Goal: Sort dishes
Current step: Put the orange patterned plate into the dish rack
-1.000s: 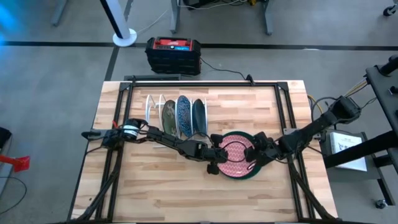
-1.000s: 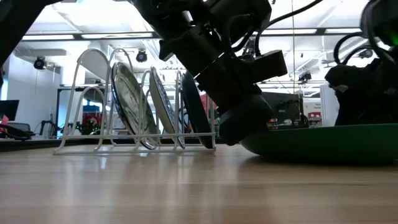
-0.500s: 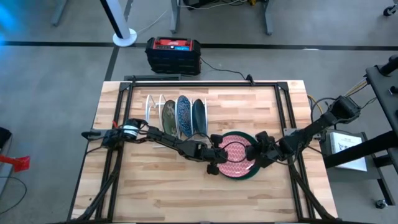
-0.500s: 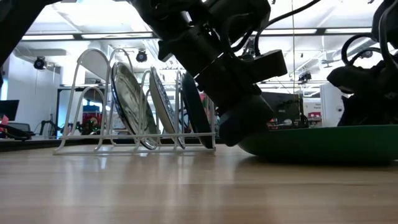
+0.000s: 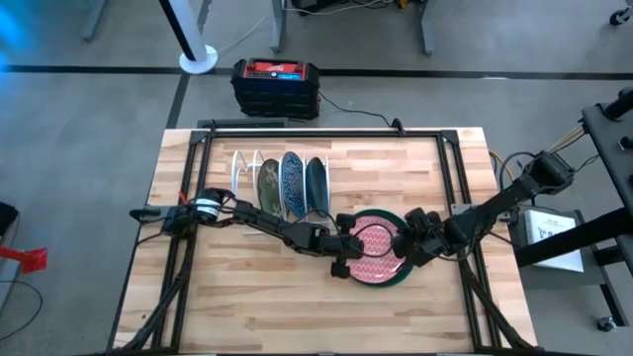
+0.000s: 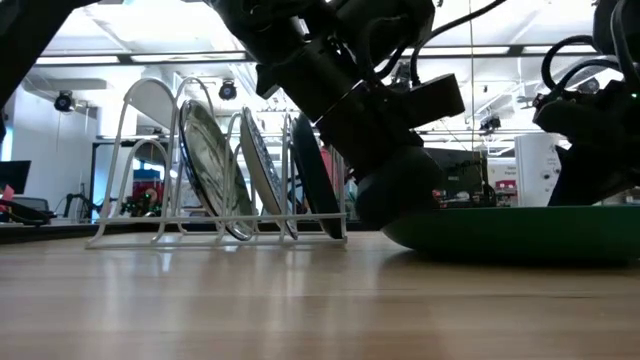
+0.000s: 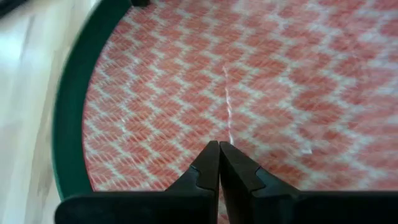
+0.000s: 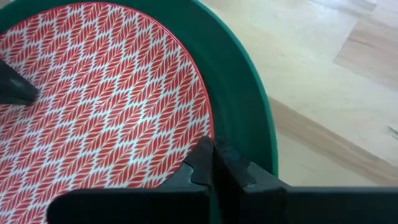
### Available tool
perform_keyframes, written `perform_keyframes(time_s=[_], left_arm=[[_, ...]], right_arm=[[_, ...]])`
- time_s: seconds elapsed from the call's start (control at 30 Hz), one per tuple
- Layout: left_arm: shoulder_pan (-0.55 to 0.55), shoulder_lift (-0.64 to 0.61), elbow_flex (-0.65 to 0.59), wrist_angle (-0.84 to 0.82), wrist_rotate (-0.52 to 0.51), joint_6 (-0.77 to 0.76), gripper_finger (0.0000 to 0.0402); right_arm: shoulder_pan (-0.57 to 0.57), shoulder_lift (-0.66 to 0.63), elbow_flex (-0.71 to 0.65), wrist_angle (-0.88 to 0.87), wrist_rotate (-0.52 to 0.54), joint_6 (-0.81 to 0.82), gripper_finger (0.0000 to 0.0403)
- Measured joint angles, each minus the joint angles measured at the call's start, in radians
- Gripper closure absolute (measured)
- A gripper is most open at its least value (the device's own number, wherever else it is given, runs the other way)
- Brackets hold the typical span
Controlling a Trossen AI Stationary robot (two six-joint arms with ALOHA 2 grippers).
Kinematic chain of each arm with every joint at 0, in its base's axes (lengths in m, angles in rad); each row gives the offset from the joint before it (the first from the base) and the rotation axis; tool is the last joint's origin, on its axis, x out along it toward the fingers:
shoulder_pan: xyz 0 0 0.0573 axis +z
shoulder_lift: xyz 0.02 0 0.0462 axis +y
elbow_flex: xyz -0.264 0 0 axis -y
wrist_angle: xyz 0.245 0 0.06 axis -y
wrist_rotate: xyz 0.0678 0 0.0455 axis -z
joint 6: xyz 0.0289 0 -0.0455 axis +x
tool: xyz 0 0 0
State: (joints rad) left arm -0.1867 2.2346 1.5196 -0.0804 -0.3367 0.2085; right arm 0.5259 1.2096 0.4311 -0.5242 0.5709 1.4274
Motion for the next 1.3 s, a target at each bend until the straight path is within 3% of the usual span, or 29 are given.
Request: perform_keyframes(time_s=[0.37,0.73,0.93,1.13,1.3], left_arm=[[0.002,-0.002,0.002,-0.055,0.014,-0.006,0.0401],[0.008,-0.006,-0.022,-0.042,0.014,-0.030,0.0401],[0.012,-0.009,-0.067,0.038,0.034,-0.034,0.0401],[0.013,-0.009,-0.075,0.069,0.044,-0.035,0.0402],[0.014,-0.007,-0.077,0.086,0.047,-0.028,0.0402]], right_arm=[[-0.003,-0.005,0.007,-0.009,-0.063,0.100,0.0387],[-0.002,-0.006,0.008,0.019,-0.173,0.191,0.0248],[-0.002,-0.006,-0.050,0.217,-0.155,0.168,0.0193],[-0.002,-0.009,-0.136,0.401,-0.111,0.197,0.0180],[-0.002,-0.010,-0.173,0.483,-0.096,0.174,0.0197]])
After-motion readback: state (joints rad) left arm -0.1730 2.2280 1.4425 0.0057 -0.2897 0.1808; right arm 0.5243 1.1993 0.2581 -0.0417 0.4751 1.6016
